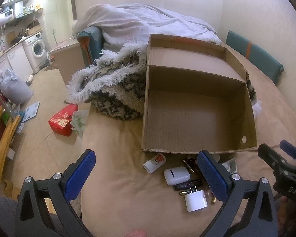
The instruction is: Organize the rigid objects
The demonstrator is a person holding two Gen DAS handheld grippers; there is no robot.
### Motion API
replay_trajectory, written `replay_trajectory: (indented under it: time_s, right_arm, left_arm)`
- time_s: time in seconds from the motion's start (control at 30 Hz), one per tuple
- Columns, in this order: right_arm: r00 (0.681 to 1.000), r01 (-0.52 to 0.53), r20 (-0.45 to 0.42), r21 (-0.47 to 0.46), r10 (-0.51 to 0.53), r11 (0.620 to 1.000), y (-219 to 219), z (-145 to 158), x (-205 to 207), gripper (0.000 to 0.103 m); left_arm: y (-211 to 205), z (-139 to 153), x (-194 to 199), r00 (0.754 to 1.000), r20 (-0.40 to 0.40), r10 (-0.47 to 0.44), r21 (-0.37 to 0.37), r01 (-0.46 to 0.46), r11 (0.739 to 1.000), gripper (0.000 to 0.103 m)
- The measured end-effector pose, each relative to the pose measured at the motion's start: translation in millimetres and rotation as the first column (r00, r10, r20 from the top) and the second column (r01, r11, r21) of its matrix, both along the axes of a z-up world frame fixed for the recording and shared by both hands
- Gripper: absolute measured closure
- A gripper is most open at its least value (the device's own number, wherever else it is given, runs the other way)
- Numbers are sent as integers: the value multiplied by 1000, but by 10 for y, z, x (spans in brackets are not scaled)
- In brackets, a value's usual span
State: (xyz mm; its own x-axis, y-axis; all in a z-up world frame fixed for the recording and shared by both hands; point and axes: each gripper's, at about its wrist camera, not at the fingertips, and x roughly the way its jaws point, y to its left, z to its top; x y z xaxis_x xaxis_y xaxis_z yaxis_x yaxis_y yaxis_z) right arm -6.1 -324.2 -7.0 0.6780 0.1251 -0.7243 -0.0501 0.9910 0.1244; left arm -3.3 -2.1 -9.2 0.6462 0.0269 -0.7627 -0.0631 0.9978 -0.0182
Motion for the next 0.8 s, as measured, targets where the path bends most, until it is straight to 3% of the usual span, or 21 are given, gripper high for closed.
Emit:
replay_trajectory:
  time_s: [0.8]
  right_arm:
    - [1000, -7, -8, -2, 6, 1000, 51, -31, 2, 0]
  left_arm:
    - [13, -25, 18, 1000, -9, 3, -3, -3, 1000, 0]
